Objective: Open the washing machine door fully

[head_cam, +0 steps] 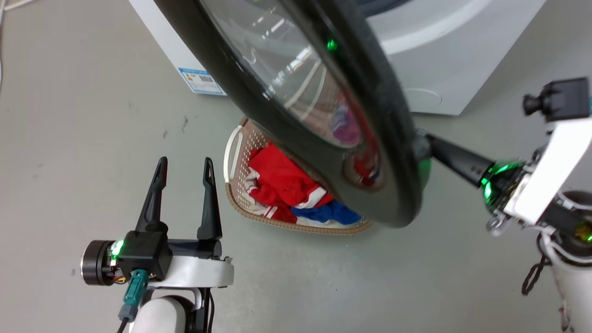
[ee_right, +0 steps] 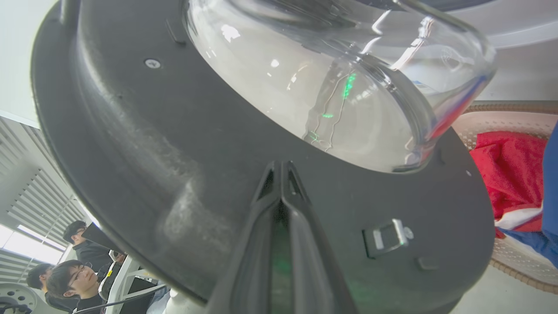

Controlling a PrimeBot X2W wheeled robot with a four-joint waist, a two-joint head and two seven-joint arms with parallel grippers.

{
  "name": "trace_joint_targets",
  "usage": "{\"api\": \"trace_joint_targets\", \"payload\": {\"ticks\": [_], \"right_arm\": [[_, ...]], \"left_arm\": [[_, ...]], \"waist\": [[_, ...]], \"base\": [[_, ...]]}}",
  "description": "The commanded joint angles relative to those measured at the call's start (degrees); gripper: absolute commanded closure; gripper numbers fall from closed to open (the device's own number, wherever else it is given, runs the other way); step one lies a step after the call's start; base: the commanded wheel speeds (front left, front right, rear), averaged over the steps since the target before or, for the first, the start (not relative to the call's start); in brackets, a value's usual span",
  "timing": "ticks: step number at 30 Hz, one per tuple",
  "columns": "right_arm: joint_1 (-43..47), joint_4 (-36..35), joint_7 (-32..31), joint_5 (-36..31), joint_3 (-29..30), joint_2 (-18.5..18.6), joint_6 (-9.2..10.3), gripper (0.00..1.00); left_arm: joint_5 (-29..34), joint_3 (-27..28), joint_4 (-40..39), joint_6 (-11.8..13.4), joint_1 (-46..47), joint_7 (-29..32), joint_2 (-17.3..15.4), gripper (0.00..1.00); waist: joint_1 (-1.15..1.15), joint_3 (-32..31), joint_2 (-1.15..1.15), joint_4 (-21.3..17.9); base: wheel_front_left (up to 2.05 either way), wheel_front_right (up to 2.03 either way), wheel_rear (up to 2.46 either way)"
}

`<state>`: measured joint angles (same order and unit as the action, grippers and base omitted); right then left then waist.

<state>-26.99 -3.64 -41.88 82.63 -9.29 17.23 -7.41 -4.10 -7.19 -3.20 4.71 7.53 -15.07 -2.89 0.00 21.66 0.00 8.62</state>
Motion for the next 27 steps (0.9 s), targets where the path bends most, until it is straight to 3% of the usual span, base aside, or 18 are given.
{"api": "trace_joint_targets", "payload": {"ticks": [1,27], "right_arm": [[2.0,-0.4,0.1,0.4,-1.0,-0.6,-0.14,1.0],[11.0,0.7,3.2,2.6,-11.2,-3.3,-0.15,1.0]], "left_arm": [[0.5,0.2,0.3,-0.1,-0.7,-0.2,0.0,0.0],[1.3,0.1,1.9,-0.7,-5.1,-0.2,0.0,0.0]], "waist": [[0.0,-1.3,0.0,-0.1],[0.0,-8.9,0.0,1.1]], "base": [[0.0,0.0,0.0],[0.0,0.0,0.0]]}}
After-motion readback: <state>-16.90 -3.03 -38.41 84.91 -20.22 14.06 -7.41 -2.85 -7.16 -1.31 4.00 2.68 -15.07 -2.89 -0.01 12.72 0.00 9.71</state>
